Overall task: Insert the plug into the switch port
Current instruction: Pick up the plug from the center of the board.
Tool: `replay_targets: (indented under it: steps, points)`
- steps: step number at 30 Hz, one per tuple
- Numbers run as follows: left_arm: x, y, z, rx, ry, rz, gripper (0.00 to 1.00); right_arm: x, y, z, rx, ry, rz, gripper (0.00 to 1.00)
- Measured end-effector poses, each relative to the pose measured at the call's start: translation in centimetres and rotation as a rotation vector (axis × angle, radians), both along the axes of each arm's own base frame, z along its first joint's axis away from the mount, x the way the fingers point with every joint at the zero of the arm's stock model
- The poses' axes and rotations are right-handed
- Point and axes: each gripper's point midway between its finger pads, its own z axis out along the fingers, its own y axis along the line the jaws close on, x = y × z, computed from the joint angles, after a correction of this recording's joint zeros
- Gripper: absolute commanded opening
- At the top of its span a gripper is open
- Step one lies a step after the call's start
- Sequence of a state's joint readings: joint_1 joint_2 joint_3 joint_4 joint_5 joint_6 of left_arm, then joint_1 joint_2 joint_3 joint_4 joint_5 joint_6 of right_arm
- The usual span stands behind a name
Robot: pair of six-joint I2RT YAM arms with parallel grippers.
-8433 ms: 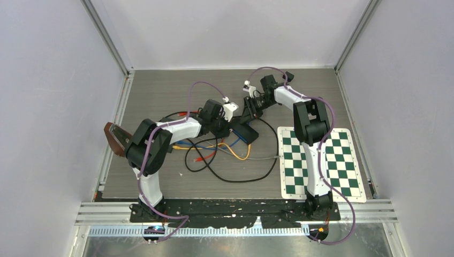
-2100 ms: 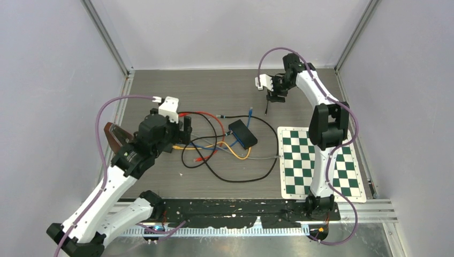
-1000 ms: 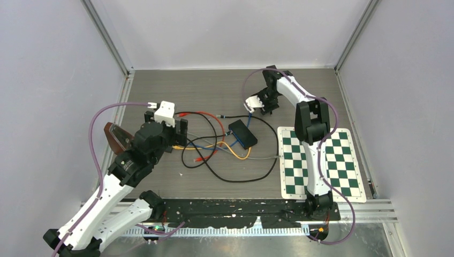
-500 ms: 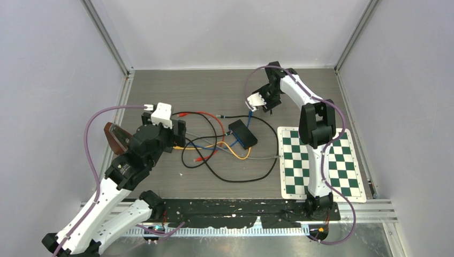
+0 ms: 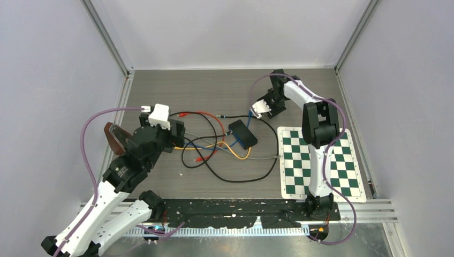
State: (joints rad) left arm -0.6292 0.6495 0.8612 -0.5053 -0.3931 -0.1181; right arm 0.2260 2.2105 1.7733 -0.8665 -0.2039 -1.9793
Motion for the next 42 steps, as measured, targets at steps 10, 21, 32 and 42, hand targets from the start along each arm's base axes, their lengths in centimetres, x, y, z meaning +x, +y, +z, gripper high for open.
replay_targets:
  steps: [10, 21, 32, 42]
  points:
    - [-0.2, 0.1, 0.3, -0.002, -0.012, -0.001, 0.90, 0.7, 1.6, -0.6, 0.002, 0.008, 0.021, 0.35]
    - [-0.4, 0.5, 0.8, 0.002, -0.034, 0.003, 0.90, -1.1, 4.8, -1.1, 0.040, 0.077, -0.071, 0.06]
    - [0.2, 0.8, -0.5, -0.002, 0.017, 0.059, 0.89, -3.1, 9.0, -1.0, 0.150, 0.215, -0.266, 0.05]
    - [1.6, -1.2, -4.9, -0.138, 0.249, 0.050, 0.85, -3.5, 5.7, -1.1, 0.291, 0.297, -0.650, 0.05]
